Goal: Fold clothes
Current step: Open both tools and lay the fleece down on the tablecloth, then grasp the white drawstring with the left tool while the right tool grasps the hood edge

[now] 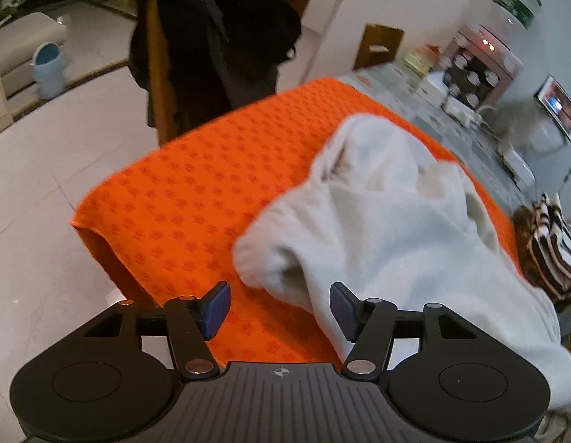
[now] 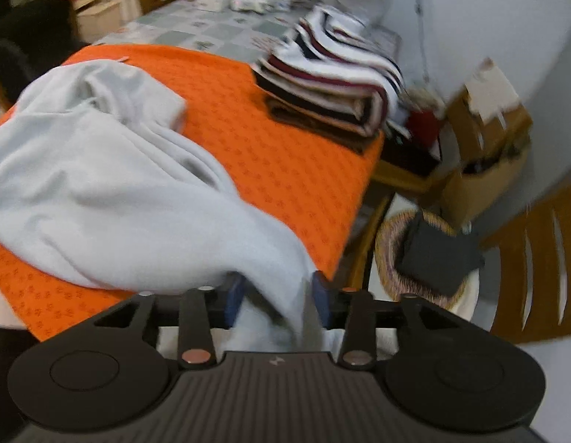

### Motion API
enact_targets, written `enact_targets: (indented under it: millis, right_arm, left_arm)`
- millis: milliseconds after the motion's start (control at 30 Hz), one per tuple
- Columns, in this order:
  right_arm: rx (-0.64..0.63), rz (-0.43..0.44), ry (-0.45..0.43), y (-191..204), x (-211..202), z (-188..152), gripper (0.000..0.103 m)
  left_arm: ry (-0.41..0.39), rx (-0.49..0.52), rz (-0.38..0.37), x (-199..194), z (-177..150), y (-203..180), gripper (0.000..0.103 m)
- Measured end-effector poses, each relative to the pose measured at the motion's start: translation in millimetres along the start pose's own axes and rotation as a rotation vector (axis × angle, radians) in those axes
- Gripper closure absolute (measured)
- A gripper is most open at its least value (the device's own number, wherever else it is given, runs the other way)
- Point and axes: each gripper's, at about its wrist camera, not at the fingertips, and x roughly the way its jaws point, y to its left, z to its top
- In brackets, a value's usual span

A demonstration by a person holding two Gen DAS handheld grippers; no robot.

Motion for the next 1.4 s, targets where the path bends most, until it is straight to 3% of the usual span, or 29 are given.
enact_targets:
  millis: [67,333,633,833,1033,1167,1200,1267,1300,1333,1400]
  right_arm:
    - [-0.037,0.034,-0.019,10.3,-10.9,15.5,0.036]
    - [-0.109,0.168,-0.074,71.5,-16.2,95.5,0.036]
    - [-0.065,0.152,-0.109,130.3,55.6,177.7,0.036]
    - [0.006,0.106,-0.035,142.6,126.9,189.8,0.036]
    - [0.067,0.089,0.042,137.3,183.1,186.1,0.036]
    - [0.104,0.105,0.094,128.1,210.5,183.3,0.036]
    - [0.113,0.111,0.107,125.6,216.7,182.6,0.038]
    - [0.13,0.132,0.137,121.0,224.6,180.6,0.06]
    - [0.141,0.144,0.147,119.3,226.3,179.8,0.079]
    - [0.151,0.151,0.149,117.9,225.8,179.2,0.084]
    - [0.156,0.149,0.137,115.7,221.2,179.0,0.088]
  left_arm:
    - [0.0,0.017,0.012,-7.0,11.1,-1.2,0.041]
    - [0.006,0.142,-0.03,15.3,73.8,-6.0,0.037]
    - [0.104,0.339,-0.145,106.3,137.7,-10.0,0.035]
    - [0.14,0.413,-0.209,157.3,163.2,-21.1,0.035]
    - [0.17,0.321,-0.319,189.0,167.5,-28.4,0.033]
    - [0.158,0.314,-0.383,201.5,174.8,-44.5,0.034]
    - [0.156,0.315,-0.388,203.8,177.6,-48.6,0.038]
    - [0.168,0.312,-0.4,207.3,183.5,-55.4,0.062]
    - [0.171,0.308,-0.404,206.8,185.3,-57.6,0.079]
    - [0.175,0.305,-0.409,206.2,187.1,-59.9,0.086]
    - [0.157,0.318,-0.402,199.8,187.6,-64.1,0.09]
